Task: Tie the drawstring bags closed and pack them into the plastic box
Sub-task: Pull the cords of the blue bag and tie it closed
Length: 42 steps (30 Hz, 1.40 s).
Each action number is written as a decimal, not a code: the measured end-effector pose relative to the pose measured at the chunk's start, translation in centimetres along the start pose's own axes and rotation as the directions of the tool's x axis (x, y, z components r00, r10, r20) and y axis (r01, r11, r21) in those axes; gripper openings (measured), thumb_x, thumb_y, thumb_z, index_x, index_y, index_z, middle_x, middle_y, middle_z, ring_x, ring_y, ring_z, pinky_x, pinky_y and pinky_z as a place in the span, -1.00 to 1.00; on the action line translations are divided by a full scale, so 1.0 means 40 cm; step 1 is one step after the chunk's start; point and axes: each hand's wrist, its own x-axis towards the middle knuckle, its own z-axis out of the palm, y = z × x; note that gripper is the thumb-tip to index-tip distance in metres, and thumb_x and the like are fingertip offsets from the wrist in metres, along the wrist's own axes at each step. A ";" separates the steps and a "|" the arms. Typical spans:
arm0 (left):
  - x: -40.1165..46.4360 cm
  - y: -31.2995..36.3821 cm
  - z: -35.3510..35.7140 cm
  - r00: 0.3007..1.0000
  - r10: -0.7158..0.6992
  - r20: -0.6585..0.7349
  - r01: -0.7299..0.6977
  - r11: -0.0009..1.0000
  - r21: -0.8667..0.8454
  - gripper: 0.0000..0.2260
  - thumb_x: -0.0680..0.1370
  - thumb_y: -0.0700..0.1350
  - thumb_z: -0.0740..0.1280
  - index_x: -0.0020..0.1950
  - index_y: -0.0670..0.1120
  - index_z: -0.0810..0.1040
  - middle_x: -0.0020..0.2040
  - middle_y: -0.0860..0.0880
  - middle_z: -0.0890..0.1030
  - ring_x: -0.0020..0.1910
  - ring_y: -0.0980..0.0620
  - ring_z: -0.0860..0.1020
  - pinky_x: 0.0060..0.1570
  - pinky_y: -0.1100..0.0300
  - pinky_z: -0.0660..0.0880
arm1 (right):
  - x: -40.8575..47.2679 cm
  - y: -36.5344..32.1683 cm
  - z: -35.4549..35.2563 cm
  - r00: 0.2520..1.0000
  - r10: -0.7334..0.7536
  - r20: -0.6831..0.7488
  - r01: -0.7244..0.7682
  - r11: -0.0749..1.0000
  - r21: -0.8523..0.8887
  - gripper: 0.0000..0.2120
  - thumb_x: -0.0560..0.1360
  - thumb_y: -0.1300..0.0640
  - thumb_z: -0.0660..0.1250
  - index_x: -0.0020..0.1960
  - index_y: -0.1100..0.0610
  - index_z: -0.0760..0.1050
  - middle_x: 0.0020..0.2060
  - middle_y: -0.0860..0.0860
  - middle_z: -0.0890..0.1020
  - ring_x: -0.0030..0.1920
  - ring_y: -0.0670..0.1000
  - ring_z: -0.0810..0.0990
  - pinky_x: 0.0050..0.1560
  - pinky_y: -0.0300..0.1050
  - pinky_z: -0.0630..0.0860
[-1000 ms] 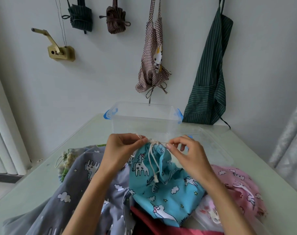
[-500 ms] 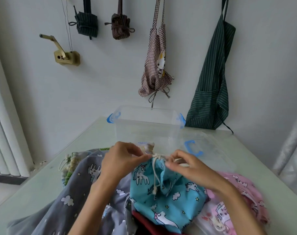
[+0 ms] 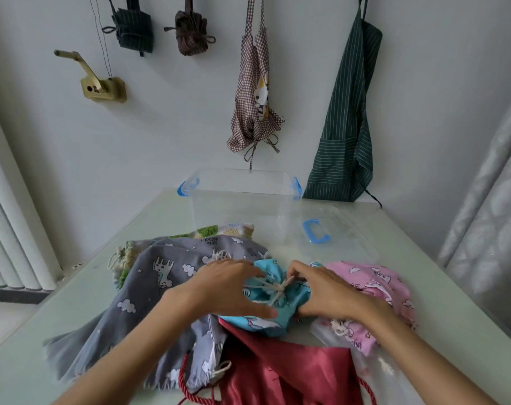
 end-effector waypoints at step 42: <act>0.447 -0.241 -0.199 0.968 -0.251 -0.027 0.249 0.967 -0.054 -0.52 0.65 0.08 -0.04 0.27 -0.24 0.45 0.27 -0.27 0.49 0.23 -0.21 0.48 0.26 -0.04 0.35 | 0.484 0.034 -0.220 0.957 0.018 -0.288 -0.080 0.976 -0.203 -0.68 0.60 -0.01 0.07 0.00 -0.04 0.62 0.09 -0.04 0.62 0.22 0.00 0.47 0.44 0.06 0.02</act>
